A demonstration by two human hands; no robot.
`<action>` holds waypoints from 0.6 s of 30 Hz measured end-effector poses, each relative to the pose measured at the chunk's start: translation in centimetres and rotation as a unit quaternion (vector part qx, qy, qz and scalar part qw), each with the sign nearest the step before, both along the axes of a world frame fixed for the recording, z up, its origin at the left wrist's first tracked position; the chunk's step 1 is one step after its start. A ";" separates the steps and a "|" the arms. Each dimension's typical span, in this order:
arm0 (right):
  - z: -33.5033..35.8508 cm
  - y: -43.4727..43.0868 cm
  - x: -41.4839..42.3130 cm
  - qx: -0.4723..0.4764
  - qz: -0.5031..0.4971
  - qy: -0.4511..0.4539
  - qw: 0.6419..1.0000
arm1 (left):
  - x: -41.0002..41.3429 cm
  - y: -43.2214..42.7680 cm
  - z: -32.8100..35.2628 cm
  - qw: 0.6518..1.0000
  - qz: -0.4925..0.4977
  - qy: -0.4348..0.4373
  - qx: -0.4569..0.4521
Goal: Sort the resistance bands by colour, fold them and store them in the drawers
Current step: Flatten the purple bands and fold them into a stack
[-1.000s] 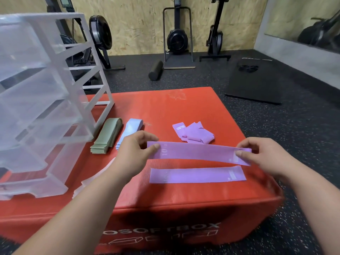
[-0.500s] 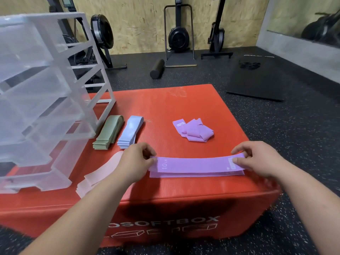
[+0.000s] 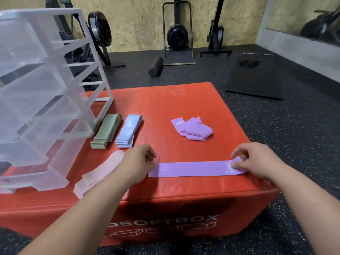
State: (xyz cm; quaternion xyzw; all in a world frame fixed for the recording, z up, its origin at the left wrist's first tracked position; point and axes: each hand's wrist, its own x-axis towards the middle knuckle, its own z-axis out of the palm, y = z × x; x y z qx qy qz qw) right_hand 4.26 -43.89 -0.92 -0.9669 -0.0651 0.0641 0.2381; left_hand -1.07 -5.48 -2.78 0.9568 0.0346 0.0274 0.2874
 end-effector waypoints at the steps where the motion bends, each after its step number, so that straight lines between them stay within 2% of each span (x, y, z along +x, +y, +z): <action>1: 0.0 0.0 0.0 -0.001 0.001 -0.001 1.000 | 0.0 0.0 0.0 1.000 -0.004 0.001 0.003; 6: 0.3 -0.8 0.1 0.008 0.000 0.000 1.000 | -0.2 0.2 0.3 0.998 -0.014 -0.022 0.050; 9: 1.2 -1.6 -0.2 0.010 0.026 0.007 1.000 | -0.5 0.5 0.8 0.993 -0.060 -0.055 0.084; 13: 1.2 -2.4 -0.8 0.011 0.092 0.046 0.995 | -1.0 0.9 1.4 0.977 -0.181 -0.015 0.108; 18: 0.1 -2.5 -0.4 -0.015 0.091 0.028 0.995 | -1.6 0.8 2.3 0.970 -0.193 -0.006 0.147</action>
